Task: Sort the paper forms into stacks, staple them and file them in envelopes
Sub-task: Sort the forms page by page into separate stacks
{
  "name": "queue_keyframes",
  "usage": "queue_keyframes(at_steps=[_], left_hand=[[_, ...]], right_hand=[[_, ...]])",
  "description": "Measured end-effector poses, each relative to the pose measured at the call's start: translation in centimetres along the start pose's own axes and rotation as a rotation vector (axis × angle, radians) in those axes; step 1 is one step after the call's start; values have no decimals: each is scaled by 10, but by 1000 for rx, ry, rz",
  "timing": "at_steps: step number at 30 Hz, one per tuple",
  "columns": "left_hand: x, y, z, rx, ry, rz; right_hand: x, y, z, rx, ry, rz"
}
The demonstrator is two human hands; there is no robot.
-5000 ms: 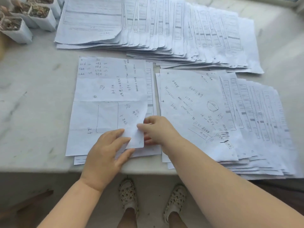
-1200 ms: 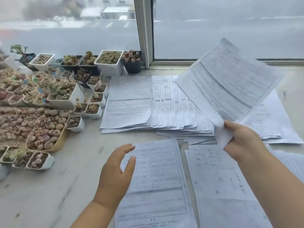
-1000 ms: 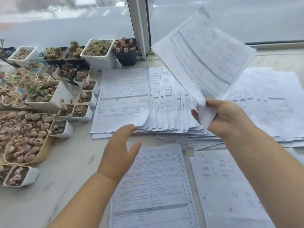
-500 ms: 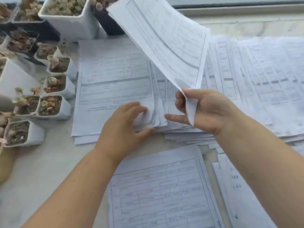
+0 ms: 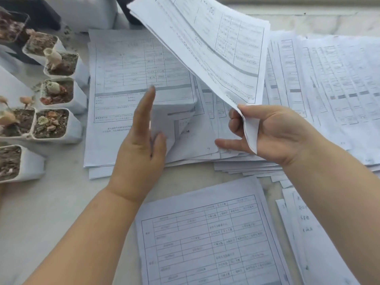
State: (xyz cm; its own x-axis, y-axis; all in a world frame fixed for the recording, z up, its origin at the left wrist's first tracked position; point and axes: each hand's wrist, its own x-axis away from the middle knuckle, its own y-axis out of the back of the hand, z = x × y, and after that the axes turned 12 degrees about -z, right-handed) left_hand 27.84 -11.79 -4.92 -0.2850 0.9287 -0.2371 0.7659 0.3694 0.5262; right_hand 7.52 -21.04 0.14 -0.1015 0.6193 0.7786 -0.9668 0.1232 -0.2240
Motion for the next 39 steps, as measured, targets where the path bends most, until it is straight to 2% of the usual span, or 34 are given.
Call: queue_keyframes(at_steps=[4,10,16,22,26,32,39], left_hand=[[4,-7,7,-124,-69,-15],[5,-9,7,-305,-62,99],[2,-1,12,-282,-123,160],[-3,5,13,-154,4,172],[-7,7,13,11,114,136],[-1,-7,13,-2,235,-70],[-2,-15,11,52,184,-163]], right_hand=[[-2,-6,1,1,26,-13],[-8,-11,4,27,46,-30],[-6,-15,7,-22,33,15],[-7,-20,8,-32,35,44],[-13,-18,7,11,40,19],[-15,-16,4,1,30,16],[-17,-18,2,-8,31,21]])
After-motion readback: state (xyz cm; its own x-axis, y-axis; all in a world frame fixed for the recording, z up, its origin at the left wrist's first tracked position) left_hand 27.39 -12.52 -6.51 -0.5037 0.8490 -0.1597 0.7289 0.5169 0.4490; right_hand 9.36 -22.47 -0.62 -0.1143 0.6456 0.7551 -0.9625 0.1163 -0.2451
